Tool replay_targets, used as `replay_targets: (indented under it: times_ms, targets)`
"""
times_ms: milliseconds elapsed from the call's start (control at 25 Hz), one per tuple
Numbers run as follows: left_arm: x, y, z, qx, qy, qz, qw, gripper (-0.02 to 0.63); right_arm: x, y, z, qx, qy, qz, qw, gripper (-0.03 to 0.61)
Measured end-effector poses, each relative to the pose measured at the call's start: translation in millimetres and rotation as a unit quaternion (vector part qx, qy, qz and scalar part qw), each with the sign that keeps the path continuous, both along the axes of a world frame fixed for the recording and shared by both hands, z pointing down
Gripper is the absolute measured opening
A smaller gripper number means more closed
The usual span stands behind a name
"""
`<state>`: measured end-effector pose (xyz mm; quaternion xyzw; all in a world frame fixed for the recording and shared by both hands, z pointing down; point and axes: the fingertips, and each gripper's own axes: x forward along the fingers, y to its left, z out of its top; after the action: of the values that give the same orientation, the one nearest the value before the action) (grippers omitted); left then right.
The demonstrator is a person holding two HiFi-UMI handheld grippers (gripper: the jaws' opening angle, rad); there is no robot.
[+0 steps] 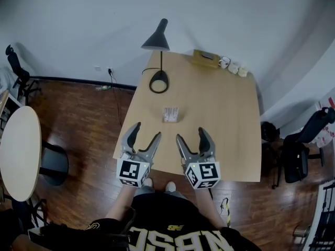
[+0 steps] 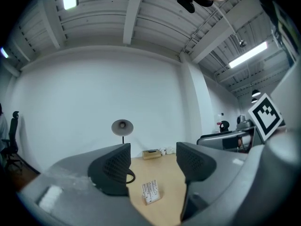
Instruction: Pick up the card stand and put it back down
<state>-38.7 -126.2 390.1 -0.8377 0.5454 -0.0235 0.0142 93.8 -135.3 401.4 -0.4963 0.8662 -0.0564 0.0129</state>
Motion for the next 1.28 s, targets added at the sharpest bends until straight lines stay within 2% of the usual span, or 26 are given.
replay_targets:
  times_ms: [320,360,440,560,720,920,1040,1200,1280]
  targets:
    - [-23,-26,55,-0.057,-0.019,0.02,0.998,0.321,0,-16,26,-0.033,0.006,0.015,0.999,0.356]
    - [-31,-29,66,-0.069,-0.014,0.032,0.997,0.338,-1,-17,30,-0.038,0.009,0.014,0.999,0.356]
    - [-52,-36,85,-0.088,-0.005,0.061,0.9943,0.444,-1,-19,38,-0.047,0.013,0.015,0.999,0.356]
    - [-97,-49,102,-0.092,-0.052,0.104,0.989,0.513,0,-21,49,-0.06,0.018,0.018,0.998,0.356]
    - [-160,-66,111,-0.119,-0.11,0.152,0.9749,0.614,3,-22,62,-0.073,0.024,0.028,0.997,0.356]
    - [-204,-92,128,-0.162,-0.149,0.18,0.9589,0.615,2,-21,76,-0.09,0.032,0.038,0.995,0.356]
    - [-207,-107,150,-0.194,-0.153,0.2,0.9482,0.615,3,-19,84,-0.1,0.036,0.04,0.993,0.356]
    - [-188,-119,188,-0.237,-0.179,0.249,0.9218,0.589,11,-19,101,-0.127,0.043,0.052,0.99,0.356]
    - [-175,-124,204,-0.248,-0.178,0.267,0.9138,0.573,18,-18,113,-0.143,0.046,0.061,0.987,0.356]
